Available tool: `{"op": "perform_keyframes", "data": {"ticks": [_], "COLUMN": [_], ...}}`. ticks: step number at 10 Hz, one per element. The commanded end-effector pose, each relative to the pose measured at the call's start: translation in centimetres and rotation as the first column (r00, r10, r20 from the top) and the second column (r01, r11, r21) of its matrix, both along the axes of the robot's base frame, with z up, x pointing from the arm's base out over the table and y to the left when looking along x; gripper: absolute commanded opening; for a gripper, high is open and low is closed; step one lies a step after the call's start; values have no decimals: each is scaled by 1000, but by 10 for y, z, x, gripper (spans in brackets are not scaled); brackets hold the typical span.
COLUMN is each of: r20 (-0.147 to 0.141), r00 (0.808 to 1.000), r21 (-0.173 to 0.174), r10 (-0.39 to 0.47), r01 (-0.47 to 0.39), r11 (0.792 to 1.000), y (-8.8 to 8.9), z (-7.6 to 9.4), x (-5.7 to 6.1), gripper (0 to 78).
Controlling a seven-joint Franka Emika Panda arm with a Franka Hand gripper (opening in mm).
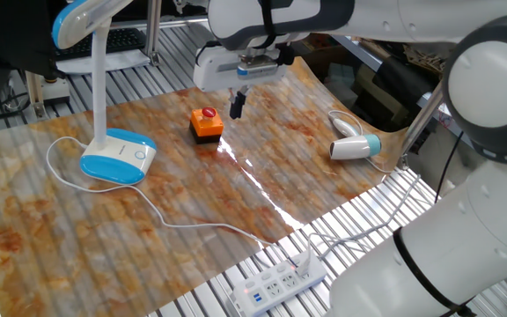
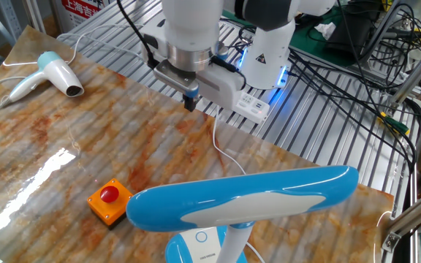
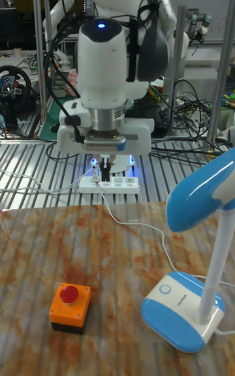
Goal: Turn off the desk lamp by pressing the button
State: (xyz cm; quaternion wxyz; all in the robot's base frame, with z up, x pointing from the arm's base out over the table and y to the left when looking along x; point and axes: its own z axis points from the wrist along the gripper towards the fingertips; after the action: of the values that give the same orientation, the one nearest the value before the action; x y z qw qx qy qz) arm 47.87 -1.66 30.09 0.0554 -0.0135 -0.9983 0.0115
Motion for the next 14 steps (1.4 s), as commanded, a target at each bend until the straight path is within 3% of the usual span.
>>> {"op": "perform_keyframes", "data": {"ticks": [1, 5, 7, 8, 10, 14], "r20": [13, 30, 64, 69, 66, 84], "r00": [1000, 999, 998, 998, 998, 996], "r21": [15, 10, 11, 11, 3, -12], "r10": [12, 12, 11, 9, 0, -4], "r01": [-13, -13, -12, -10, 0, 5], "r11": [1000, 1000, 1000, 1000, 1000, 1000], "y": [4, 7, 6, 6, 12, 11], "z": [5, 18, 27, 28, 46, 51], "x": [2, 9, 13, 14, 18, 17], "gripper": [0, 0, 0, 0, 0, 0]}}
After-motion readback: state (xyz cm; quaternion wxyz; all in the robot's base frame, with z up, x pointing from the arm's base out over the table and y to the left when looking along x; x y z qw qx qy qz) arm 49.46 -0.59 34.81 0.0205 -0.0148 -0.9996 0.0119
